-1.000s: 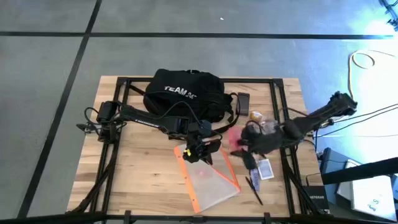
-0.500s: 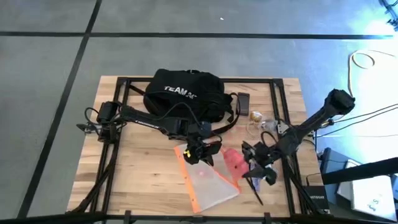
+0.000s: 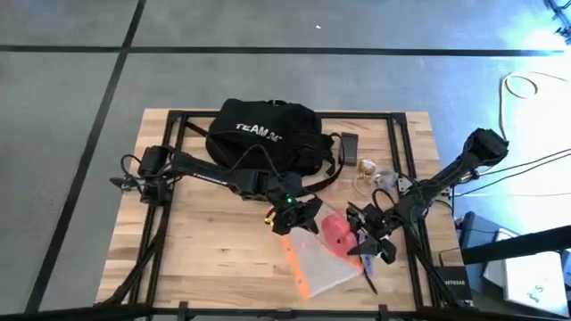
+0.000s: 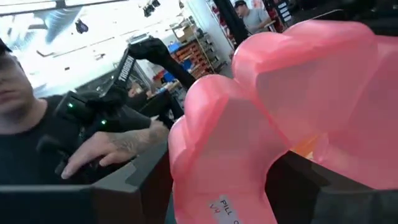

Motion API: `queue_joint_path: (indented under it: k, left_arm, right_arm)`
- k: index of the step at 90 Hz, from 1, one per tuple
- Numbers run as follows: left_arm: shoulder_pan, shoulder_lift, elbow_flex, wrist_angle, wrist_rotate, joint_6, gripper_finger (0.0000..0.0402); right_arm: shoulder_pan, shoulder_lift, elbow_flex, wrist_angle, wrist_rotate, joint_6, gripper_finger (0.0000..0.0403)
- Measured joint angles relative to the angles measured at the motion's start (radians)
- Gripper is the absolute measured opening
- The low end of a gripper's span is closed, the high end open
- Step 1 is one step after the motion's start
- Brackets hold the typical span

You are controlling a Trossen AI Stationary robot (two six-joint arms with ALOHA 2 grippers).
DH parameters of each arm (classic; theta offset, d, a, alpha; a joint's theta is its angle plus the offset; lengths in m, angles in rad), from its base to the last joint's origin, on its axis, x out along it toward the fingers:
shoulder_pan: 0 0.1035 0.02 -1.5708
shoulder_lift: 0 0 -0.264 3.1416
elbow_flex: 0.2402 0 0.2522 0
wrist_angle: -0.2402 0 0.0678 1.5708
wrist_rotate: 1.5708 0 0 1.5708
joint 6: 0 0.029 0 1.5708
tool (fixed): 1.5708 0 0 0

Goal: Unpack backpack
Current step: Put the medicine organizer into the white zip bag

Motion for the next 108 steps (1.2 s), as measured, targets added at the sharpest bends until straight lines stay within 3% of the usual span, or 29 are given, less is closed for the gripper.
queue_joint_path:
  k: [51,77,88,97,108]
  left_arm:
    - [-0.017,-0.051,0.000,0.042,-0.002,0.015,0.0000]
    - [-0.020,-0.051,0.000,0.046,-0.002,0.019,0.0000]
    - [-0.019,-0.051,0.000,0.044,-0.003,0.021,0.0000]
    - [-0.019,-0.051,0.000,0.045,-0.003,0.020,0.0000]
    - [-0.019,-0.051,0.000,0.045,-0.002,0.015,0.0000]
  right_arm:
    - [-0.105,0.000,0.002,-0.027,-0.029,0.052,0.0197]
    - [-0.106,0.000,0.003,-0.053,-0.054,0.093,0.0197]
    - [-0.106,0.000,0.003,-0.053,-0.019,0.095,0.0198]
    - [-0.106,0.000,0.003,-0.053,0.026,0.091,0.0213]
    - [-0.106,0.000,0.003,-0.054,0.063,0.090,0.0258]
